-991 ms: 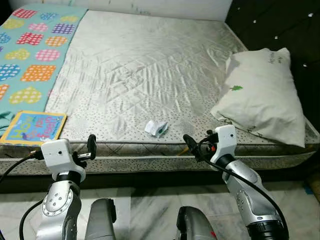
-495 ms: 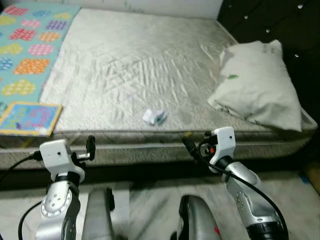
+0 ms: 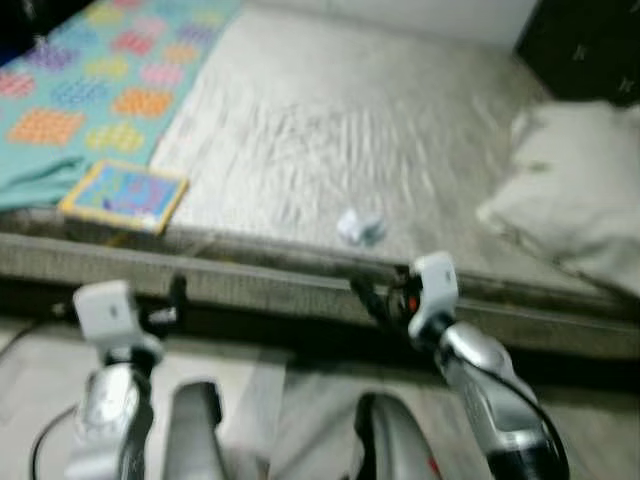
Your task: Clean up the room
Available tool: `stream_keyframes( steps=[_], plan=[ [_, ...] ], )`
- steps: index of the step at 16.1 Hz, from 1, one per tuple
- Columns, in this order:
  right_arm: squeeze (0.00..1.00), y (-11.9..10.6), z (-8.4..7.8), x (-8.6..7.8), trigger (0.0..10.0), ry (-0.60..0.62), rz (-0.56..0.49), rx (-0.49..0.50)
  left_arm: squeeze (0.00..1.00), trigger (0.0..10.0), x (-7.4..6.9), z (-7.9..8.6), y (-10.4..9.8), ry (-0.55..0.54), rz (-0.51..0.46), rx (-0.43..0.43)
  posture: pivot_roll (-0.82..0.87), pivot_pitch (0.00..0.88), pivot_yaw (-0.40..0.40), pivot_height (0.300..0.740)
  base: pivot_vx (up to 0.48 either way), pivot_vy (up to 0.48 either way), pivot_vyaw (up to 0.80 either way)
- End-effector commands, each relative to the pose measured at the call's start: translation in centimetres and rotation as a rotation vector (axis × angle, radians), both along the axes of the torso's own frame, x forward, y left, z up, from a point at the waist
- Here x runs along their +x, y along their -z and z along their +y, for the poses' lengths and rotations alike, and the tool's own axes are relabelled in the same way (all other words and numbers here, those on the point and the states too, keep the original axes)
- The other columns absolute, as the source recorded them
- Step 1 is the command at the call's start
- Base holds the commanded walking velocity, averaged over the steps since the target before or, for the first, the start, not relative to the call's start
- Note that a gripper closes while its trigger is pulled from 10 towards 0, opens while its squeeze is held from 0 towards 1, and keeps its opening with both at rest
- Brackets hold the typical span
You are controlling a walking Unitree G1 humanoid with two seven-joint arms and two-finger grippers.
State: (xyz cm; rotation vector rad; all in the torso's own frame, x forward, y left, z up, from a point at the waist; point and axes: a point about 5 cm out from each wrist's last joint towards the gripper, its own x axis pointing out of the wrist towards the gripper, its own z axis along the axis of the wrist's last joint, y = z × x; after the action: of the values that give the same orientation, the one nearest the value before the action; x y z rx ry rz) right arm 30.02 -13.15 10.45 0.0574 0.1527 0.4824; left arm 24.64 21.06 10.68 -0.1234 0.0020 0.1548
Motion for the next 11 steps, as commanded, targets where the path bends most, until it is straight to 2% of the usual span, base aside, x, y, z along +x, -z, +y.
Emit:
stream_keyframes(
  steps=[1,10,11],
  plan=[
    [0.0,0.22,-1.11,-0.03,10.0,0.024,0.008,-0.01,0.0,10.0,0.41,-0.98,-0.33,0.03,-0.016,-0.017,-0.04,0.113,-0.113,0.535,0.322,0.0,0.0],
    [0.0,0.22,-1.18,0.1,10.0,0.035,0.01,-0.009,0.0,10.0,0.51,-0.94,-0.38,0.034,-0.016,-0.021,-0.04,0.124,-0.113,0.535,0.318,0.0,0.0],
    [0.0,0.24,-1.17,0.11,10.0,0.036,0.011,-0.011,0.0,10.0,0.54,-0.88,-0.27,0.031,-0.009,-0.017,-0.04,0.125,-0.112,0.535,0.0,0.0,0.0]
  ],
)
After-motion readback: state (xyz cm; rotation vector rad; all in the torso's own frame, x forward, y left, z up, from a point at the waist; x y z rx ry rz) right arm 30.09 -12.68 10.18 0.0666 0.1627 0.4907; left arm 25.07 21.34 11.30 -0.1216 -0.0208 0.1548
